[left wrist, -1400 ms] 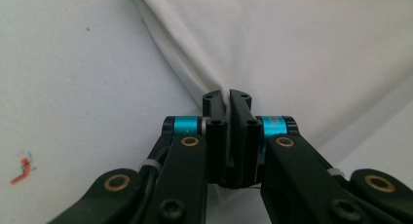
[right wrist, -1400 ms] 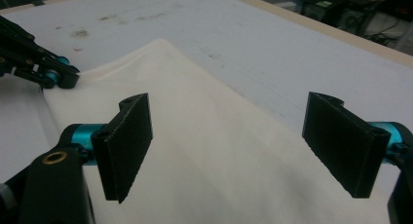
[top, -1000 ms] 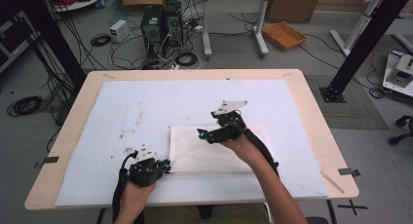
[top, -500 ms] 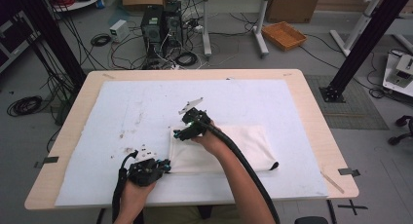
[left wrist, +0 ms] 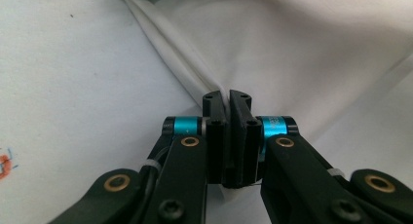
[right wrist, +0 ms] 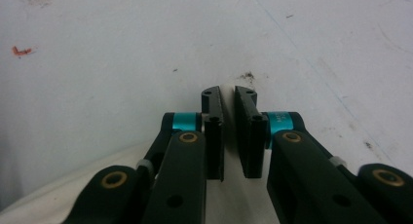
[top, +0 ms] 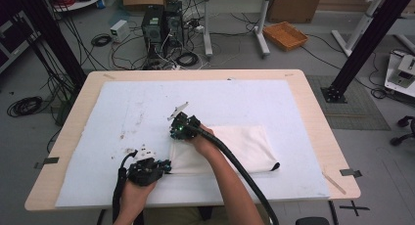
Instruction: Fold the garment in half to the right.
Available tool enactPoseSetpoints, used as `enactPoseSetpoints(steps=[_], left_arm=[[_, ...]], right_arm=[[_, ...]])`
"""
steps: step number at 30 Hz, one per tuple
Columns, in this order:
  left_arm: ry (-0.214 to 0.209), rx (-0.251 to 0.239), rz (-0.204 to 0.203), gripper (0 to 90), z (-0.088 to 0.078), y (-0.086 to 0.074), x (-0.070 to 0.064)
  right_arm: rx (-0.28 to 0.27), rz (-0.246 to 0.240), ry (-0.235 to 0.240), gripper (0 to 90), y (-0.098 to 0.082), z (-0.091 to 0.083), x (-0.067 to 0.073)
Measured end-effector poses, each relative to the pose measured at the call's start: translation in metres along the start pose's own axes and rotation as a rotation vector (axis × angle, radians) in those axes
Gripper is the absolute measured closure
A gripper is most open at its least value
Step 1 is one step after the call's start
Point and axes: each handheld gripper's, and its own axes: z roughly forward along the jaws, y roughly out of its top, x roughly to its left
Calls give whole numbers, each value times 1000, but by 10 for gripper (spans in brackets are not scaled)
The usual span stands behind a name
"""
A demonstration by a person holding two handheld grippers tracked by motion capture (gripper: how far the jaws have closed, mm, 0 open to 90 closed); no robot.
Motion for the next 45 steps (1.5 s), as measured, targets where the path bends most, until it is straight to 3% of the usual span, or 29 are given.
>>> enactPoseSetpoints(steps=[3, 7, 13, 16, 21, 28, 33, 39, 45], left_arm=[[-6, -22, 12, 857, -1, 3, -2], [-70, -94, 15, 858, -5, 15, -6], [-220, -170, 0, 858, -3, 33, -24], [-269, -183, 5, 858, 6, 47, -36], [-306, -199, 16, 858, 19, 72, -53], [-360, -193, 18, 857, 32, 105, -72], [-395, -156, 37, 857, 54, 122, -90], [-405, -107, 20, 857, 81, 131, -103], [-407, -80, 3, 857, 99, 137, -120]], right_arm=[[-42, 21, 13, 846, -2, -6, -4], [-104, 49, 21, 847, -8, -23, -11], [-219, 110, 85, 848, -19, -59, -29], [-257, 125, 72, 848, -25, -77, -36], [-305, 172, 35, 849, -44, -105, -54], [-367, 239, -28, 849, -79, -138, -76], [-371, 280, -74, 849, -103, -157, -89], [-355, 341, -112, 849, -130, -165, -105], [-339, 354, -127, 848, -143, -165, -110]])
